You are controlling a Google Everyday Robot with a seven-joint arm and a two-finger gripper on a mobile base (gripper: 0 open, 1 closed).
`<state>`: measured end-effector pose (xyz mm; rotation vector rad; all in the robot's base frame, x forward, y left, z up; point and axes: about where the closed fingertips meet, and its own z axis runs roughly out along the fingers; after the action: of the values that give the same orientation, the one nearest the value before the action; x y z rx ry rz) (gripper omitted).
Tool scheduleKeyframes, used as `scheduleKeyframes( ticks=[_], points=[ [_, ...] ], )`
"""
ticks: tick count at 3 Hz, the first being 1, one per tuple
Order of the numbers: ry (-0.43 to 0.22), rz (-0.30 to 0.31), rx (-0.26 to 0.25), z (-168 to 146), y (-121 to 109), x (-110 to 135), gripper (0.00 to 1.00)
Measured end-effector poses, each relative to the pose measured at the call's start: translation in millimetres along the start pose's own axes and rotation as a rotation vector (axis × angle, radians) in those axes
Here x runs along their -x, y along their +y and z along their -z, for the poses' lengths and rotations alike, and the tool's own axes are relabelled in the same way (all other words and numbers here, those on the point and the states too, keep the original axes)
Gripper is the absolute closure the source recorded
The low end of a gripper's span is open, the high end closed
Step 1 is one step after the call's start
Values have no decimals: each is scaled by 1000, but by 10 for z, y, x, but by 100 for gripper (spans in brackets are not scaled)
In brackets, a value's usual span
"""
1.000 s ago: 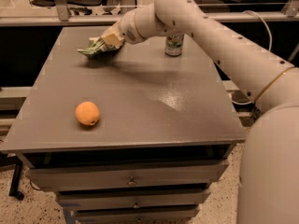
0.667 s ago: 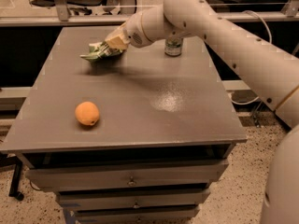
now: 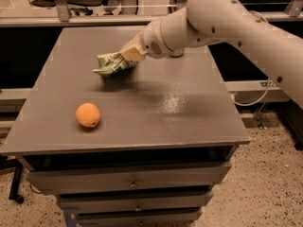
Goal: Move green jalapeno chip bag near orange
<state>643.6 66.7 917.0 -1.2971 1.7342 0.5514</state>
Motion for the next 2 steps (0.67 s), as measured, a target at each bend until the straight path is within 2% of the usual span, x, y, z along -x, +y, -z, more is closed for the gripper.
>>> scheduleKeyframes(
  ticks=[2],
  points=[
    [86,-34,8,551,346,-320,100]
  ],
)
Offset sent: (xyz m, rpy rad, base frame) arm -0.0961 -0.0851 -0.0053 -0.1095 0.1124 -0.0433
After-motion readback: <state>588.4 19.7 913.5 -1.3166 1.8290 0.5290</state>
